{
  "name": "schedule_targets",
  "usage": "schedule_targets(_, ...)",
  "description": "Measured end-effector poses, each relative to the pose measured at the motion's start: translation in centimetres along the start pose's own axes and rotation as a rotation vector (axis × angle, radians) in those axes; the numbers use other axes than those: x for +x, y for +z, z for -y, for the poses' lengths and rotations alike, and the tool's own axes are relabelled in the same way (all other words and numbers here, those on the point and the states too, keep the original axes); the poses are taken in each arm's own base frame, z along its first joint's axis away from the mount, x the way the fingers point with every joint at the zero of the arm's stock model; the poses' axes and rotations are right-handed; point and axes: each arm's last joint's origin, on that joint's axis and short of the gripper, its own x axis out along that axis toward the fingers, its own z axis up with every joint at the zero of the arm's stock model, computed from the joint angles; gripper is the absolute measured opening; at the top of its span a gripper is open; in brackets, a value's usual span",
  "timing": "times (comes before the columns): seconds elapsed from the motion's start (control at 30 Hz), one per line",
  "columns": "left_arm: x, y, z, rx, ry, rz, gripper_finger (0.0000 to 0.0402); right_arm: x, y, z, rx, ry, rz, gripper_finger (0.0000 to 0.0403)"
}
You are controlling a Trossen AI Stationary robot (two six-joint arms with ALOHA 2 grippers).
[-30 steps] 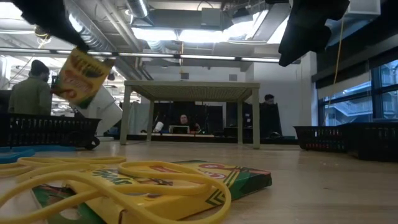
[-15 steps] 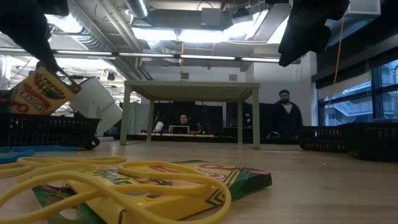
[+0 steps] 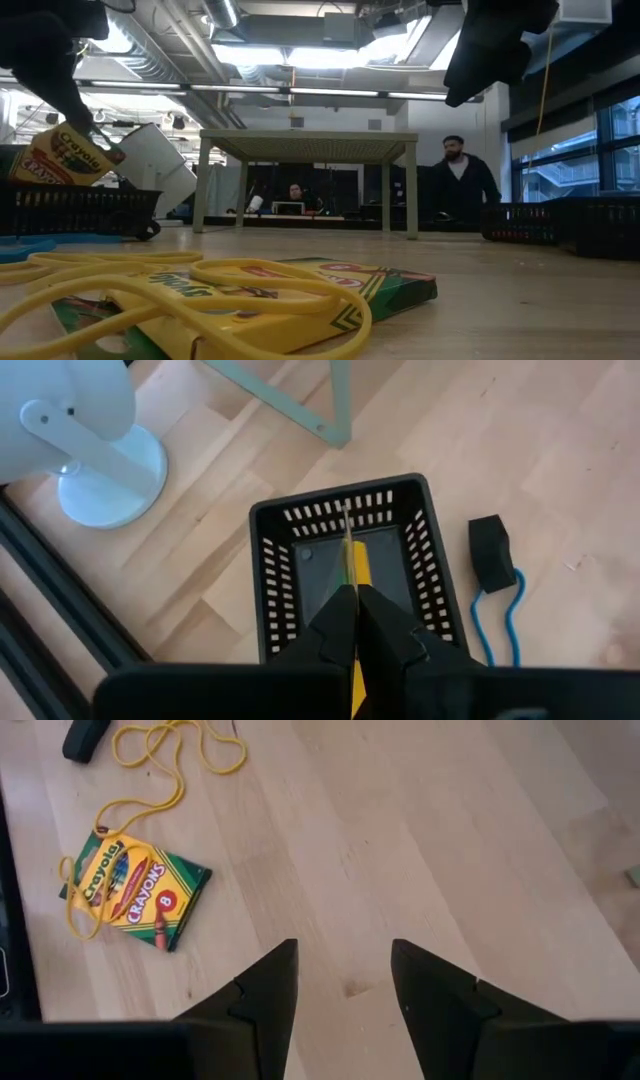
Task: Pick & Place Office Desk Supplies
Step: Put the yellow crayon box into the bottom left black bin, then put the black rubber band into the bottom right black bin
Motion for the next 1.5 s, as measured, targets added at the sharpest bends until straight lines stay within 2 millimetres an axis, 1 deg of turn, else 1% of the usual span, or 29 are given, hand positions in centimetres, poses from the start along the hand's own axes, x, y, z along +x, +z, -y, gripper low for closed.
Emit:
schedule_targets(0.33,1.2,-1.0,0.2,-0.012,0.002,-0.024,0.0004,0.0,0.0,0.1,-0.001,-0.018,0.017,0.0165)
schedule_targets(0.47,1.2,-1.0,0.3,-0.018,-0.007,-0.021,0.0004,0.0,0.1,0.1,-0.001,-0.021,0.020,0.0165)
schedule_targets(0.6,1.2,-1.0,0.3,-0.018,-0.007,-0.021,0.0013,0.0,0.1,0.1,-0.001,-0.021,0.020,0.0165)
schedule_targets(0.77,1.2,-1.0,0.3,-0.019,-0.017,-0.042,0.0038,0.0,0.1,0.1,-0.001,-0.021,0.020,0.0165)
schedule_targets(0.9,1.2,-1.1,0.4,-0.019,-0.029,-0.073,0.0066,0.0,0.1,0.1,-0.001,-0.021,0.020,0.0165)
schedule_targets(1.03,1.2,-1.1,0.4,-0.019,-0.027,-0.069,0.0094,0.0,0.1,0.1,-0.003,-0.021,0.020,0.0165)
schedule_targets(1.3,1.2,-0.8,0.5,0.055,-0.011,0.040,0.0134,0.0,0.1,0.1,-0.008,-0.021,0.020,0.0165)
schedule_targets(1.43,1.2,-0.5,1.1,0.091,-0.066,0.067,0.0149,0.0,0.1,0.1,-0.008,-0.021,0.020,0.0165)
schedule_targets(1.5,1.1,-0.3,1.9,0.124,-0.133,0.085,0.0154,0.0,0.1,0.1,-0.008,-0.021,0.020,0.0165)
